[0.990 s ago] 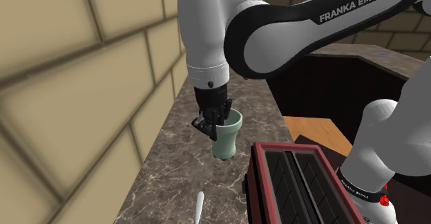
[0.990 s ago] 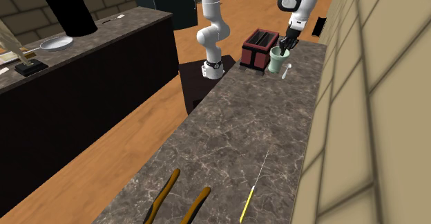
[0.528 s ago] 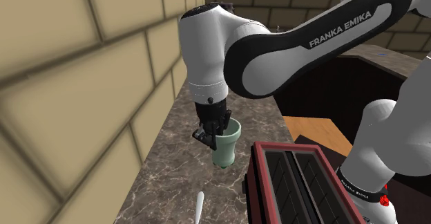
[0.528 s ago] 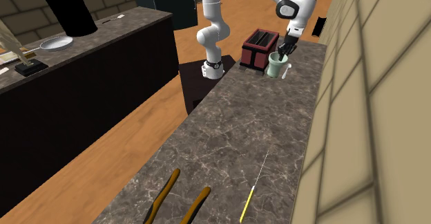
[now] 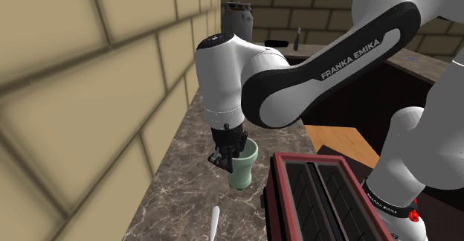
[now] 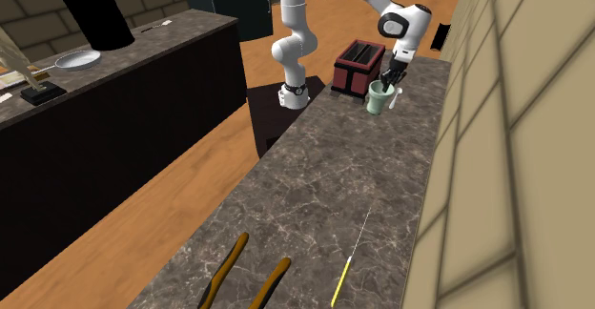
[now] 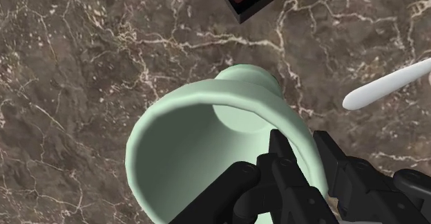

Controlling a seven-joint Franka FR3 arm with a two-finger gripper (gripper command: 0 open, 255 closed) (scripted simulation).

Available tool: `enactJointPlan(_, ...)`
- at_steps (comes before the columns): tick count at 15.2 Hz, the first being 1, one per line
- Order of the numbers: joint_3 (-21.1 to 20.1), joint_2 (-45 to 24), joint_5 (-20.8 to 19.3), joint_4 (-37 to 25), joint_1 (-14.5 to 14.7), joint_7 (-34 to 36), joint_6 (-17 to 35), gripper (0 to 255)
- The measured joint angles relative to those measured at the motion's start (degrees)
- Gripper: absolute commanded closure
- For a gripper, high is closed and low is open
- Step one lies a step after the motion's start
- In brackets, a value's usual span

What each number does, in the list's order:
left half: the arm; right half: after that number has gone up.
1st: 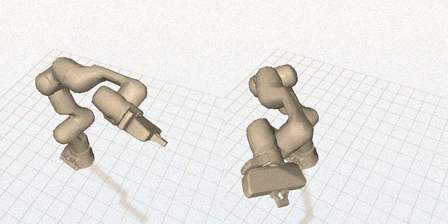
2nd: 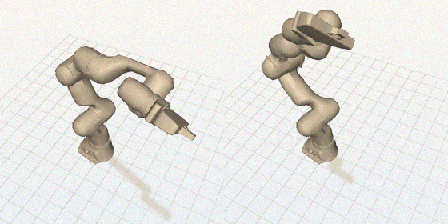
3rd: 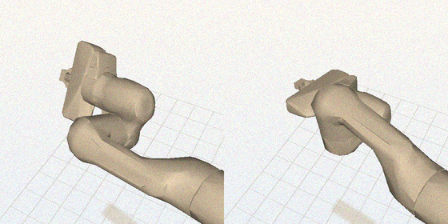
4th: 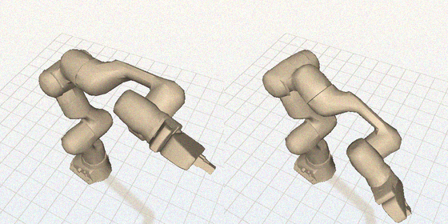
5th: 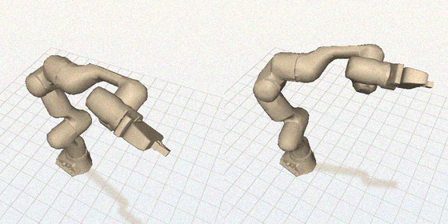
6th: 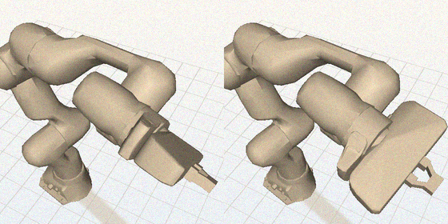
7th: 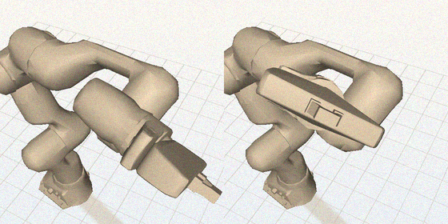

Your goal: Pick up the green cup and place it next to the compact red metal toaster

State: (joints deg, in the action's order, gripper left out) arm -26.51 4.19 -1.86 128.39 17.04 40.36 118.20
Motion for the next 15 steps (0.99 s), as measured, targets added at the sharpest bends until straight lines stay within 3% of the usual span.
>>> enactJointPlan(6,-0.04,-0.46,-0.24,0.43,-0.01,0.19,0.87,255)
enactJointPlan(7,-0.04,-0.46,-0.24,0.44,-0.01,0.20,0.88,0)
enactJointPlan(13,-0.04,-0.46,-0.25,0.42,-0.01,0.20,0.88,0)
enactJointPlan(15,0.07,0.25,0.12,-1.30,-0.04,-0.22,-1.40,0)
